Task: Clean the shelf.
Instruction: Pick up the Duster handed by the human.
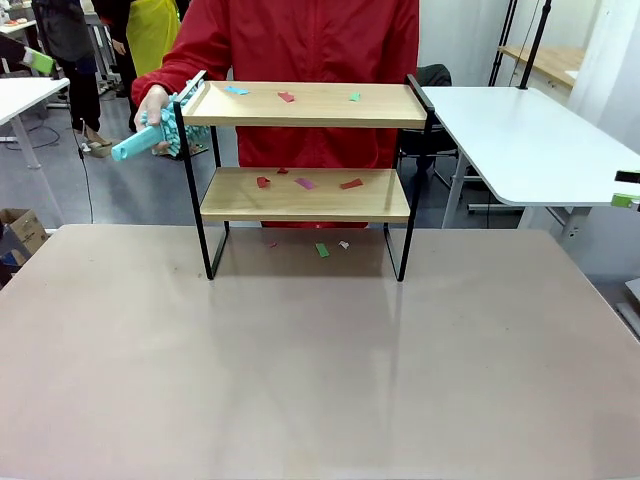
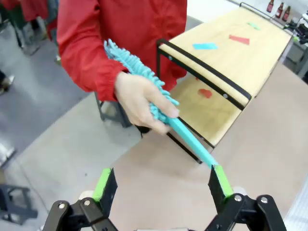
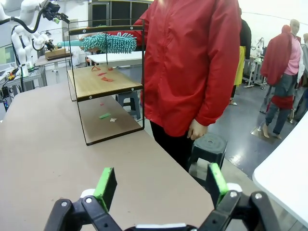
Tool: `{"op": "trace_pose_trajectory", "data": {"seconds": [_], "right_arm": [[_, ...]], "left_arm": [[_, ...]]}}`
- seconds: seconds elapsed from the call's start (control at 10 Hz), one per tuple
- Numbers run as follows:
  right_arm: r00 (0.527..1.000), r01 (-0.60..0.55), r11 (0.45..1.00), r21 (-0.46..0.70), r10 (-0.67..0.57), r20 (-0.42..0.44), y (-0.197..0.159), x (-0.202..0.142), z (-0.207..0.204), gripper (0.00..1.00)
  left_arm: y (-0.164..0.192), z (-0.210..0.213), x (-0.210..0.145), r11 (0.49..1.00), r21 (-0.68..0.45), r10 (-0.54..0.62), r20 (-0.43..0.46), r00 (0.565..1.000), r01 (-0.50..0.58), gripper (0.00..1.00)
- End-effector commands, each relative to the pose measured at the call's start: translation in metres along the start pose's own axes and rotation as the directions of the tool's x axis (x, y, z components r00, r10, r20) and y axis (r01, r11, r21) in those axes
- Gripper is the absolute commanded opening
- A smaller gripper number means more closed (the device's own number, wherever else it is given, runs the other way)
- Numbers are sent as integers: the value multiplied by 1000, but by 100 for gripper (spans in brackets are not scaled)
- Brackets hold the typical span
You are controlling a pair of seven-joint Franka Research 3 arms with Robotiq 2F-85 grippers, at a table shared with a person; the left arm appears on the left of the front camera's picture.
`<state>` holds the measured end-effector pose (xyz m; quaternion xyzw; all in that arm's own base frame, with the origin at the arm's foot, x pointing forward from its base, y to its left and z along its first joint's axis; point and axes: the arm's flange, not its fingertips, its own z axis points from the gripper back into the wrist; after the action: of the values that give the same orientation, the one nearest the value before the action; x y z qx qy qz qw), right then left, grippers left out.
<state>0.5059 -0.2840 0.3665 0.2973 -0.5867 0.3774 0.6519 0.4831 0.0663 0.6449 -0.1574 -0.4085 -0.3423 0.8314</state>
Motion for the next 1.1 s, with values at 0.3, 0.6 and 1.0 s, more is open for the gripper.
{"op": "trace_pose_trajectory", "data": {"seconds": [0.3,0.6,1.0], "right_arm": [[1000,12,1000,-12,-12,-13,2,8,-3,100],[1000,12,1000,-12,-12,-13,2,8,-3,100],[1000,12,1000,-12,-12,-13,2,8,-3,100]], "left_arm": [[-82,-20,16,990,45,139,-167,976,-134,100],[-84,-26,18,993,33,118,-168,979,-114,100],[-102,-38,19,991,82,118,-182,976,-105,100]]}}
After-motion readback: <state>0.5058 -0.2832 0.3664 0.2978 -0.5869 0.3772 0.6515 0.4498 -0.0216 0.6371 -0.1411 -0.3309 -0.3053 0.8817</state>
